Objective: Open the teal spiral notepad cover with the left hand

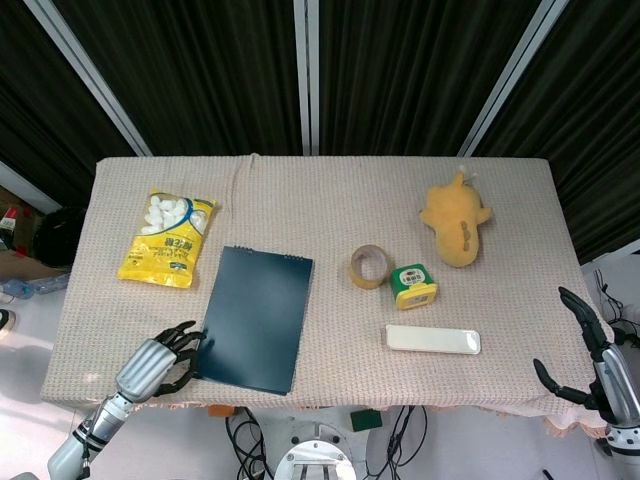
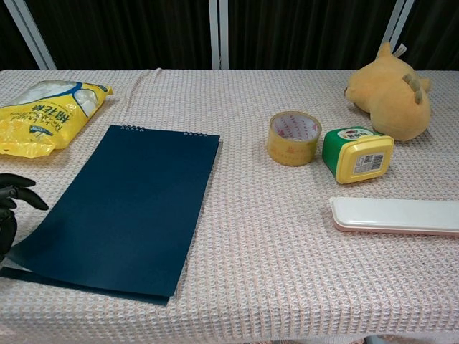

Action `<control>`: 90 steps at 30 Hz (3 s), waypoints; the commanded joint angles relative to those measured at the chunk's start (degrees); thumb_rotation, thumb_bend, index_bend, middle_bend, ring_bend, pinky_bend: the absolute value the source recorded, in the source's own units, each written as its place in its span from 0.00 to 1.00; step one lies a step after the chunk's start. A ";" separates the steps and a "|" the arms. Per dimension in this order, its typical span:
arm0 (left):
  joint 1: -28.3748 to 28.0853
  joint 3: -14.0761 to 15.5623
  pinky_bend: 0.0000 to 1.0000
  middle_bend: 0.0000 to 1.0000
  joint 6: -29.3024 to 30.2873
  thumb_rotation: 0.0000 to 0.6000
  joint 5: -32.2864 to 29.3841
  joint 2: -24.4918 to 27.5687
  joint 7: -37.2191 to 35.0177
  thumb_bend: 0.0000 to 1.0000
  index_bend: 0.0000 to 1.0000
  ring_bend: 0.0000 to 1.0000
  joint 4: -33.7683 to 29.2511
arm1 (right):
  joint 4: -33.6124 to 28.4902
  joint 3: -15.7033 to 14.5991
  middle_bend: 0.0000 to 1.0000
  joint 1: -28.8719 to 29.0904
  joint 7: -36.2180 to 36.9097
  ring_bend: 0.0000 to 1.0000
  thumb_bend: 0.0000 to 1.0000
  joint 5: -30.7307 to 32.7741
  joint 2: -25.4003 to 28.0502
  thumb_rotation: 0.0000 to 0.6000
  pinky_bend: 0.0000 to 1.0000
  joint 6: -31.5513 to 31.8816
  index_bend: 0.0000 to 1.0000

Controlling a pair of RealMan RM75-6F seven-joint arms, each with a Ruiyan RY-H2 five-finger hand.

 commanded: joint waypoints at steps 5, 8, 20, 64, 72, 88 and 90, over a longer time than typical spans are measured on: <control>-3.18 -1.26 0.29 0.27 -0.10 1.00 1.61 4.26 1.05 0.41 0.77 0.12 -7.68 | 0.19 0.22 0.00 0.10 0.13 0.00 0.35 -0.09 -0.17 1.00 0.00 0.14 0.00; -6.34 -3.63 0.29 0.27 -2.09 1.00 1.40 7.40 3.00 0.41 0.77 0.12 -14.02 | 0.15 0.23 0.00 0.14 0.07 0.00 0.35 -0.25 -0.21 1.00 0.00 0.18 0.00; -27.12 -25.25 0.32 0.30 -30.74 1.00 -25.97 18.55 9.91 0.41 0.79 0.14 -38.03 | -0.30 0.89 0.00 0.28 -0.15 0.00 0.34 0.49 0.34 1.00 0.00 0.32 0.00; -52.30 -44.63 0.21 0.09 -36.16 0.15 -84.29 -5.27 23.04 0.23 0.00 0.09 14.35 | 2.03 3.84 0.00 2.22 0.49 0.00 0.35 5.60 -1.24 1.00 0.00 -5.44 0.00; -46.15 -43.16 0.19 0.06 -30.86 0.12 -72.74 0.20 17.99 0.23 0.00 0.05 2.82 | 1.98 3.70 0.00 1.64 -0.17 0.00 0.34 4.66 -1.20 1.00 0.00 -3.99 0.00; -7.33 -6.26 0.15 0.07 0.56 0.12 -15.75 25.18 31.72 0.17 0.03 0.03 -34.70 | 12.86 4.60 0.00 -1.16 -23.15 0.00 0.32 5.47 -6.65 1.00 0.00 -1.25 0.00; -3.22 -3.77 0.15 0.08 4.32 0.04 -13.64 23.27 31.86 0.16 0.03 0.03 -32.52 | 13.39 4.55 0.00 -1.72 -28.16 0.00 0.31 6.24 -7.46 1.00 0.00 -1.73 0.00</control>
